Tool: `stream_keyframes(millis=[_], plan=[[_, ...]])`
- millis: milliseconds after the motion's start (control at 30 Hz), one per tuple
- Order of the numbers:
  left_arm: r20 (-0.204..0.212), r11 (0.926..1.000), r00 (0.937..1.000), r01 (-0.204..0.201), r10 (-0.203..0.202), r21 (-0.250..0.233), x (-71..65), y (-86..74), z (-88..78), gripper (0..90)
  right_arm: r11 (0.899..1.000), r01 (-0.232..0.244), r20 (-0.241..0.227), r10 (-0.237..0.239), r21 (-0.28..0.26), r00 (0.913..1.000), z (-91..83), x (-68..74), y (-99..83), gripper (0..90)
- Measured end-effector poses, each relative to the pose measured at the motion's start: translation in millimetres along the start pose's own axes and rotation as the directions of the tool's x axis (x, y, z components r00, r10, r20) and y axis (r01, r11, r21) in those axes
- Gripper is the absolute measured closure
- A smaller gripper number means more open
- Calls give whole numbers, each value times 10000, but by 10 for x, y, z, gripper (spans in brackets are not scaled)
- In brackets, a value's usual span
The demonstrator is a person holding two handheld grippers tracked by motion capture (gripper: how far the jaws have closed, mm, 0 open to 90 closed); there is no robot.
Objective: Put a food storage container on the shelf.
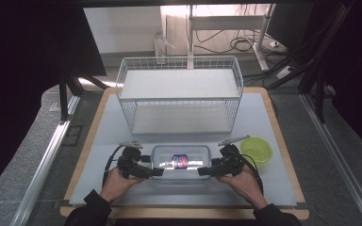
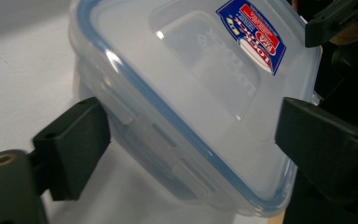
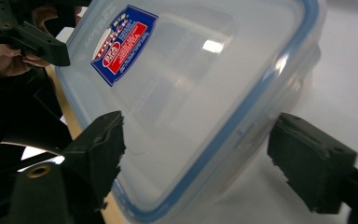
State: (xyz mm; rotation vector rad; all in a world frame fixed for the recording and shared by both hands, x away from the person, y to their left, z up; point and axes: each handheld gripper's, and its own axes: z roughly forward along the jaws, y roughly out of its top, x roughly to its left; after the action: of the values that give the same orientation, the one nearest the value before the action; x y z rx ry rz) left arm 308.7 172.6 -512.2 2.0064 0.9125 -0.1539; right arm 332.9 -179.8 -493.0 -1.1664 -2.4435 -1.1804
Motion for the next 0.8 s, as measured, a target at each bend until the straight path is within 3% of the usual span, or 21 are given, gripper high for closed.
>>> stream_keyframes(millis=[67, 200, 233, 333, 633, 800], plan=[[-119, 10000, 9999, -94, 94, -32, -37, -15, -10, 127, 10000, -4, -12, 4, -6, 10000, -18, 10, -12, 229], [-208, 9996, 9997, -111, 106, -250, -139, -123, -98, 214, 9981, -422, -154, 415, -459, 9990, -126, 23, -72, 374], [-124, 9983, 9998, 159, -167, -563, -140, -156, -145, 253, 9973, -480, -188, 471, -548, 9987, -147, 30, -86, 400], [211, 9926, 9988, 462, -441, -1127, -136, -246, -223, 423, 9961, -430, -230, 413, -768, 9989, -230, 85, -154, 486], [-409, 9867, 9970, 593, -662, -1512, -220, -214, -237, 470, 9892, -779, -101, 772, -1243, 9970, -271, 138, -175, 532], [-399, 9829, 9951, 824, -901, -1645, -203, -207, -237, 475, 9861, -655, 67, 673, -1528, 9977, -276, 163, -157, 533]])
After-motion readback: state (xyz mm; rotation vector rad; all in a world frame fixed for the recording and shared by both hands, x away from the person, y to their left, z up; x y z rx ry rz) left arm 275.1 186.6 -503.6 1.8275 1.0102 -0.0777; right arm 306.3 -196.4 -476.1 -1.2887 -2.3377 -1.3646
